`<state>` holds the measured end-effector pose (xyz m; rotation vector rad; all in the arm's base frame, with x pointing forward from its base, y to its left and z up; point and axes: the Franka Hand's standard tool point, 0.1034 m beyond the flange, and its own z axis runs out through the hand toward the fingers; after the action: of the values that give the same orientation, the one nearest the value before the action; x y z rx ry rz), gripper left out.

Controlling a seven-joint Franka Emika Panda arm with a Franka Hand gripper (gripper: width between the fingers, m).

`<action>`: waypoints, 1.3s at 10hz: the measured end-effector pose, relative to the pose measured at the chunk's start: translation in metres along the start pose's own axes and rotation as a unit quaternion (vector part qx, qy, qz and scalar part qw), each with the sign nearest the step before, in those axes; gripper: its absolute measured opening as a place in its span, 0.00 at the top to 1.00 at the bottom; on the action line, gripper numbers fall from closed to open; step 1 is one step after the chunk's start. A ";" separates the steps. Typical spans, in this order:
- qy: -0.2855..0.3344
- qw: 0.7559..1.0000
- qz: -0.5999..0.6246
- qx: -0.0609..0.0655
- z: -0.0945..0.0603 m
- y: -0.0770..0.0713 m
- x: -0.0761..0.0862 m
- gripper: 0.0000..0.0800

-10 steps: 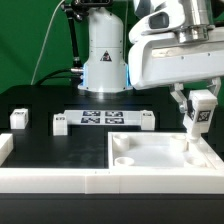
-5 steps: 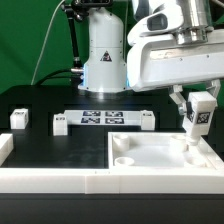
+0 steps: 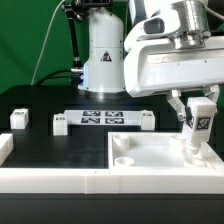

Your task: Assemble one leg

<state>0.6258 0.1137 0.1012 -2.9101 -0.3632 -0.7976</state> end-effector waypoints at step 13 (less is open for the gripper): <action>0.037 0.999 0.002 -0.006 0.023 -0.006 -0.023 0.63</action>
Offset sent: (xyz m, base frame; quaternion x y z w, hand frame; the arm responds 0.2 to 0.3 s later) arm 0.0011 0.0015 -0.0095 -0.0086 0.0142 0.0037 0.9999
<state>0.6166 0.1188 0.0701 -2.8812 -0.3462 -0.9083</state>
